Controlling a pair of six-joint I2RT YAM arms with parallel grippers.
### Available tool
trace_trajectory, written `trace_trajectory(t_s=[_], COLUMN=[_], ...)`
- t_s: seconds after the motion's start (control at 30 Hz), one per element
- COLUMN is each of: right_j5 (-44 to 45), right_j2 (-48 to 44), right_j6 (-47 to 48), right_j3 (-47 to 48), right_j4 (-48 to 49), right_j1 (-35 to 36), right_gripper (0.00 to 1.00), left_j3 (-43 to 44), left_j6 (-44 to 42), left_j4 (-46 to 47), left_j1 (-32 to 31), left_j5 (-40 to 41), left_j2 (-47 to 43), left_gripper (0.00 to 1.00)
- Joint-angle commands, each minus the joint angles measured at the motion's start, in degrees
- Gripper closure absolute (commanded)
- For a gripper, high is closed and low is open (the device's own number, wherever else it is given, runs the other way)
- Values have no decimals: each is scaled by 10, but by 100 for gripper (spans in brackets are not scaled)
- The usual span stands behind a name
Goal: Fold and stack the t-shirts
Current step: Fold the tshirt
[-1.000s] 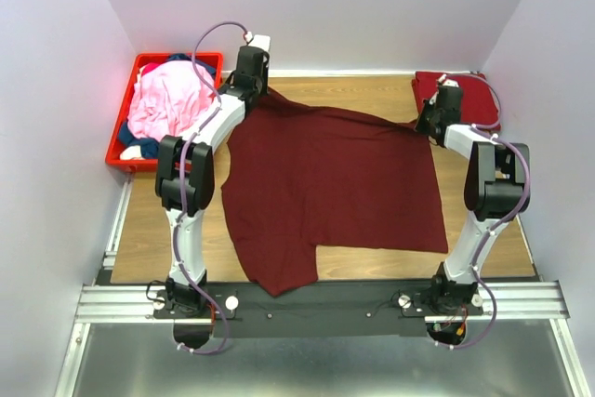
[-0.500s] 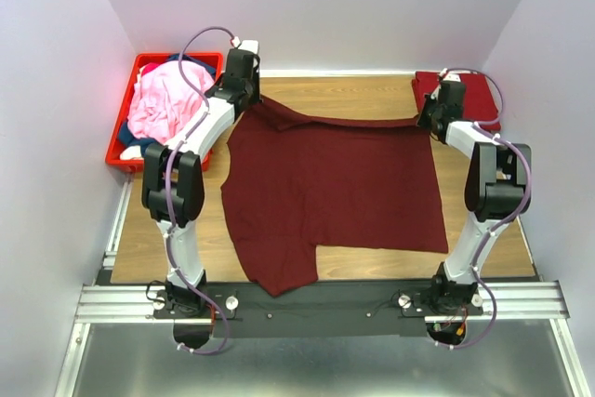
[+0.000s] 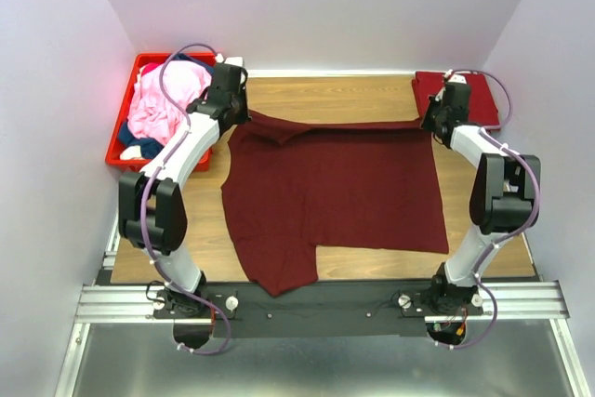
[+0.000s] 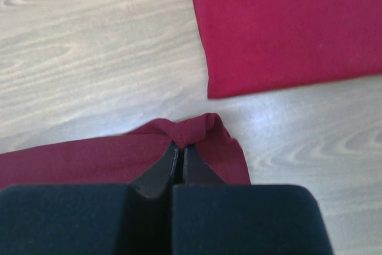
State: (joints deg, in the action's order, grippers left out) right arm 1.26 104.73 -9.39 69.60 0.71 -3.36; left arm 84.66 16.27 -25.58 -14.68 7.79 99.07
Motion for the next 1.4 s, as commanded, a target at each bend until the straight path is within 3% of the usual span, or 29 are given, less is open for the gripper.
trace_trajectory(t_s=[0.0,0.73,1.37], right_j5=[23,75,108], right_j2=[-25,-43,-31], right_j6=[-11,-64,-88], right_j3=[-25,-113,-82], right_j4=[-28,-87,-126], right_j1=[-3,-3,-3], right_gripper=[99,99,93], left_j3=[-29,-215,-248], left_j6=[15,38,53], left_j4=[-14,24,16], left_j1=[7,11,10], left_j5=[-13,-95,-108], left_j2=[-43,-110,-139], left_gripper=[100,100,100])
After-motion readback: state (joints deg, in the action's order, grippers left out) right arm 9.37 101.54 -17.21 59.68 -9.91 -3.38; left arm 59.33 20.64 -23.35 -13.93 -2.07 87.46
